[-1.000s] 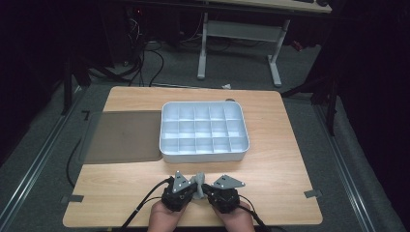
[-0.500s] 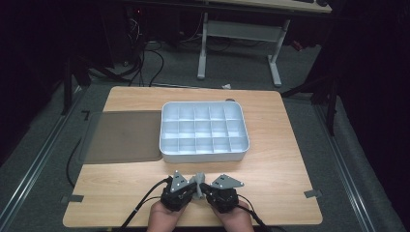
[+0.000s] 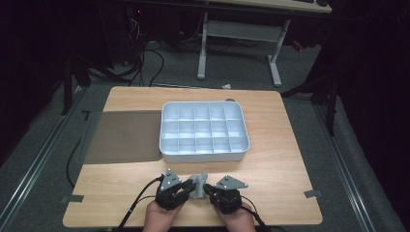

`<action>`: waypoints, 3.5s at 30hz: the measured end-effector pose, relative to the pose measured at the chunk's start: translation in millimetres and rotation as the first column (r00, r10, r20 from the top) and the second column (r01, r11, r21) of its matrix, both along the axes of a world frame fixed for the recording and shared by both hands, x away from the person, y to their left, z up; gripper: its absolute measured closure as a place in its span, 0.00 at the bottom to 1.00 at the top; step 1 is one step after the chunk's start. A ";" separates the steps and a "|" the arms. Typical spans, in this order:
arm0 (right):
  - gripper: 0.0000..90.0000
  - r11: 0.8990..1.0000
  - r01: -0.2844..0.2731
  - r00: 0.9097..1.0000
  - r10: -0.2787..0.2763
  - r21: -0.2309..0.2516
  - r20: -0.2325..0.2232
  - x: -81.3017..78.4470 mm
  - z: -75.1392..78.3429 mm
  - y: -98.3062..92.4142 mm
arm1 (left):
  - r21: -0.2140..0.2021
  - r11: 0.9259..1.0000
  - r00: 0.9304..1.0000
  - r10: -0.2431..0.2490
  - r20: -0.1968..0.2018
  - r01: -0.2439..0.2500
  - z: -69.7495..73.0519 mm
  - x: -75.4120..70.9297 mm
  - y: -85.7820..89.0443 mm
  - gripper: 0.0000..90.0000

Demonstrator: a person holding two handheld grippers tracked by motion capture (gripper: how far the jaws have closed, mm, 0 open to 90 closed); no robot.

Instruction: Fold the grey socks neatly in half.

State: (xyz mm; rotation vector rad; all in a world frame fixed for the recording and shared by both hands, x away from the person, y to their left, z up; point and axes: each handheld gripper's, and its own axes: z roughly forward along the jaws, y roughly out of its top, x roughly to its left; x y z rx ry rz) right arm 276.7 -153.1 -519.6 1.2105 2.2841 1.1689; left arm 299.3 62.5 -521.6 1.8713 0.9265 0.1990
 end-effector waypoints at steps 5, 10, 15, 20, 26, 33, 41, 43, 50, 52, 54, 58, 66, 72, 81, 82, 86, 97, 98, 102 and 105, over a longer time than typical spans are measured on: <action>0.95 1.000 -0.001 1.000 0.001 0.001 0.003 -0.1 -0.3 -0.7 | 0.003 0.999 0.999 0.050 0.014 -0.050 5.9 5.5 16.4 0.84; 0.93 1.000 -0.001 1.000 0.001 0.005 -0.003 -0.7 -0.2 -0.8 | 0.101 0.991 0.996 0.086 -0.026 -0.083 -3.0 12.5 21.5 0.93; 0.93 1.000 -0.004 1.000 0.004 0.004 -0.001 -2.1 0.7 -1.4 | 0.147 0.988 0.999 0.050 -0.012 -0.048 -5.0 7.5 9.5 0.93; 0.93 1.000 -0.004 1.000 0.004 0.003 0.007 -3.4 3.0 -1.0 | 0.164 0.986 1.000 0.016 -0.006 -0.015 -4.6 2.3 -0.3 0.93; 0.92 1.000 0.003 1.000 -0.003 0.002 0.019 -2.7 6.1 -0.1 | 0.164 0.986 1.000 -0.017 -0.008 0.018 -4.9 -2.3 -13.4 0.93; 0.92 0.999 0.035 0.999 -0.035 -0.005 0.023 -0.4 8.7 -5.6 | 0.156 0.985 0.998 -0.066 -0.018 0.068 -5.3 -6.2 -29.4 0.93; 0.93 0.999 0.050 0.998 -0.050 -0.002 0.031 -1.0 10.3 -10.2 | 0.164 0.982 0.995 -0.094 -0.023 0.096 -6.2 -5.8 -40.3 0.93; 0.93 0.999 0.049 0.998 -0.049 0.000 0.031 -0.9 10.1 -10.5 | 0.176 0.979 0.995 -0.098 -0.019 0.100 -6.5 -5.7 -41.4 0.95; 0.97 0.999 0.033 0.999 -0.032 -0.007 0.036 -3.2 4.3 -4.6 | 0.230 0.967 0.994 -0.109 -0.013 0.109 -8.2 -6.8 -41.1 0.99; 0.97 1.000 0.028 0.999 -0.027 -0.014 0.041 -4.4 2.4 -2.5 | 0.235 0.966 0.994 -0.110 -0.016 0.111 -8.6 -6.6 -40.3 0.99; 0.98 0.999 0.025 0.999 -0.025 -0.019 0.044 -5.0 0.3 -1.6 | 0.238 0.965 0.994 -0.109 -0.022 0.111 -9.0 -6.1 -39.0 0.99; 1.00 1.000 0.015 0.999 -0.015 -0.018 0.047 -5.4 -4.0 -0.7 | 0.233 0.966 0.994 -0.105 -0.032 0.109 -9.2 -5.0 -34.8 0.97; 1.00 1.000 0.003 0.998 -0.002 -0.021 0.056 -5.4 -6.6 0.7 | 0.200 0.977 0.997 -0.074 -0.009 0.075 -5.6 -3.3 -24.8 0.91; 1.00 1.000 -0.006 0.998 0.008 -0.024 0.058 -5.0 -7.1 1.5 | 0.137 0.990 0.998 -0.046 0.038 0.040 4.1 -1.3 -15.2 1.00; 1.00 1.000 -0.021 0.998 0.022 -0.017 0.065 -4.6 -8.1 1.6 | 0.025 0.998 0.996 -0.063 0.062 0.062 21.3 5.9 -33.5 1.00; 1.00 1.000 -0.021 0.998 0.023 -0.018 0.066 -4.6 -8.2 1.6 | 0.018 0.998 0.997 -0.063 0.055 0.062 20.7 8.1 -36.8 1.00; 1.00 1.000 -0.024 0.997 0.024 -0.014 0.069 -4.9 -8.6 1.7 | 0.056 0.996 0.997 -0.064 0.032 0.062 11.6 16.2 -44.6 1.00; 1.00 1.000 -0.022 0.997 0.022 -0.005 0.075 -4.9 -6.7 -0.8 | 0.083 0.996 0.999 -0.038 0.033 0.035 -2.6 19.9 -39.7 1.00; 1.00 1.000 -0.015 0.996 0.014 0.002 0.084 -6.0 -4.2 -2.3 | 0.083 0.996 0.999 -0.035 0.033 0.033 -2.5 19.8 -40.0 1.00; 1.00 0.997 -0.058 0.989 0.051 0.046 0.140 -18.9 5.6 -4.6 | 0.087 0.996 0.999 -0.033 0.038 0.030 -3.0 19.4 -41.1 1.00; 1.00 0.996 -0.090 0.990 0.089 0.007 0.110 -23.8 -0.1 0.0 | 0.098 0.995 0.998 -0.036 0.047 0.031 -3.7 18.6 -41.6 1.00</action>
